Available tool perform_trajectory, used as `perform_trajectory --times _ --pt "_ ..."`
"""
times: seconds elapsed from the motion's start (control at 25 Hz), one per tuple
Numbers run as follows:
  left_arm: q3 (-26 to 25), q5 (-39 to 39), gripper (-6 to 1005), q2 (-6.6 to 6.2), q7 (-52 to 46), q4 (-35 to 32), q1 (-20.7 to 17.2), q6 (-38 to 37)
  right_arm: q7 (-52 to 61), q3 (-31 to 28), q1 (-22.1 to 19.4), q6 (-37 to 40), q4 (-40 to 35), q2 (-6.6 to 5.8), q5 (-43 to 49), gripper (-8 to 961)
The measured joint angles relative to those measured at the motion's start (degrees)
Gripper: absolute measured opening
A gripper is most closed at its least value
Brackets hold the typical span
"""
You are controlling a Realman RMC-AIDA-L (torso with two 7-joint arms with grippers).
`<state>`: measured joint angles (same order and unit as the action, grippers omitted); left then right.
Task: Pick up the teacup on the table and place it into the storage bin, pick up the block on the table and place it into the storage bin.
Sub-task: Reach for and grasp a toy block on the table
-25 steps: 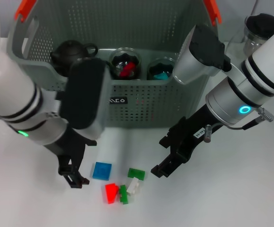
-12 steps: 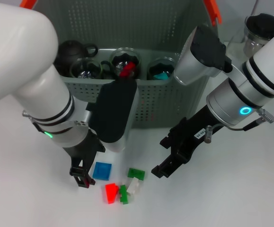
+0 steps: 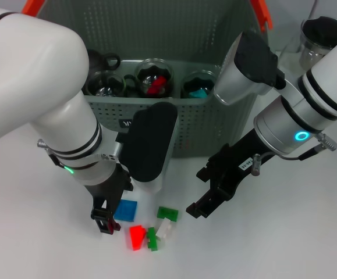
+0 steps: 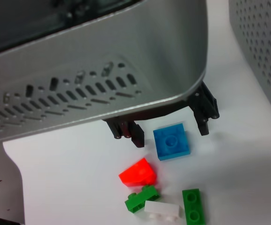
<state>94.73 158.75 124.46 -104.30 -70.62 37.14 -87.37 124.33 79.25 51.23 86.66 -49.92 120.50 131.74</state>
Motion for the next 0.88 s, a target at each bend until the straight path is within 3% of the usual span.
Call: perform_trajectory --times 0.2,0.64,0.72,0.88 --pt "0.1 -0.3 841 0.0 -0.3 0.0 0.1 0.2 0.0 0.0 0.0 0.0 0.0 0.0 0.0 945" --pt "0.1 -0.4 683 0.0 -1.9 1.7 1.1 -0.2 -0.1 0.0 0.0 -0.2 0.2 0.0 0.0 944" --pt "0.1 -0.4 442 0.0 -1.9 1.7 1.1 -0.3 -0.1 0.0 0.0 -0.2 0.3 0.0 0.0 944" --pt "0.2 -0.4 444 0.07 -2.0 1.6 1.1 -0.5 -0.1 0.0 0.0 -0.3 0.6 0.0 0.0 945"
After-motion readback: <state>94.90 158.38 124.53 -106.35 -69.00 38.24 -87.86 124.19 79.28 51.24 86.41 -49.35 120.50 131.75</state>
